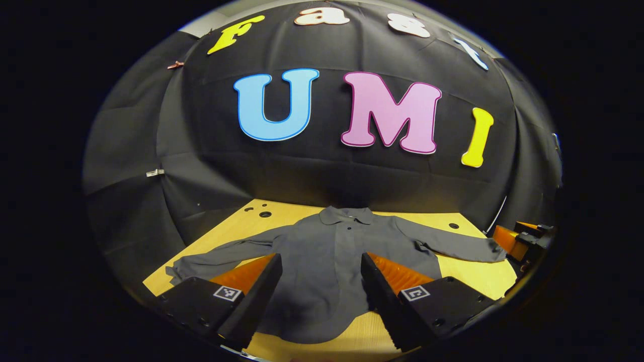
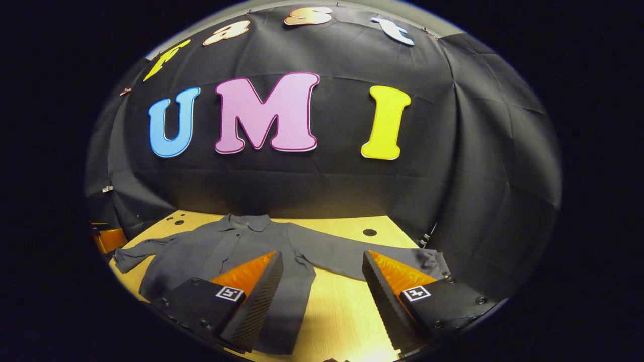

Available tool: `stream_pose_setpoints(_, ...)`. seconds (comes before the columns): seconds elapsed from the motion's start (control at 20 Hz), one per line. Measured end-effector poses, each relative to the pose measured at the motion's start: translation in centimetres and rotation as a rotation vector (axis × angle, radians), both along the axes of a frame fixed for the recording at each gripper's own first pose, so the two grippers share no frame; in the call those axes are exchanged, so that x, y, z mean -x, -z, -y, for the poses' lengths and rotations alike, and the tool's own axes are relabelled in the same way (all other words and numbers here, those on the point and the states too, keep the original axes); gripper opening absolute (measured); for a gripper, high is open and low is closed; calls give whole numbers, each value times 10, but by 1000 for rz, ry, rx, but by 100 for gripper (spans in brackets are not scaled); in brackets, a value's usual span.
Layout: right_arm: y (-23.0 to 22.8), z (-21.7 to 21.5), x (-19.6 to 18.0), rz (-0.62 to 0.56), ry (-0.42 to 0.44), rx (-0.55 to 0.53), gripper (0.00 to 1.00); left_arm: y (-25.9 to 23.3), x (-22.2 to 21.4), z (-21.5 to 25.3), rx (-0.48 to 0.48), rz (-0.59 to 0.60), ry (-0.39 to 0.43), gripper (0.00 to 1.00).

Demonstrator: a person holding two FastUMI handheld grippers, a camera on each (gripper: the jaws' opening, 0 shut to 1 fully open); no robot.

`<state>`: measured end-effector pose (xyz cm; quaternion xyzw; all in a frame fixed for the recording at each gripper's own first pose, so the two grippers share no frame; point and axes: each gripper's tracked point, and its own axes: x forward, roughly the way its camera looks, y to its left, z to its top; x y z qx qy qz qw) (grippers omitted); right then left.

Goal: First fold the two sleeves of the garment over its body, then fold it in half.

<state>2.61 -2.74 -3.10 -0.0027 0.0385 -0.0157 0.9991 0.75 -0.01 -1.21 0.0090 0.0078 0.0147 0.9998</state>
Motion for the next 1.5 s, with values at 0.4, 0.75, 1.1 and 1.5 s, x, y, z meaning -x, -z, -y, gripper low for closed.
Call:
stream_pose_setpoints(0.4, 7, 27, -24, -29, 54, -8, 98, 0, -9, 1, -3, -7, 0, 99)
stream_pose_setpoints(0.75, 34, 108, -58, -134, 221, -88, 98, 20, -18, -6, 27, -92, -28, 99)
stream_pose_setpoints(1.1, 67, 205, -91, -229, 439, -154, 98, 30, -32, -23, 47, -147, -69, 99)
stream_pose_setpoints(1.5, 133, 276, -125, -424, 569, -222, 98, 38, -39, -37, 22, -205, -104, 99)
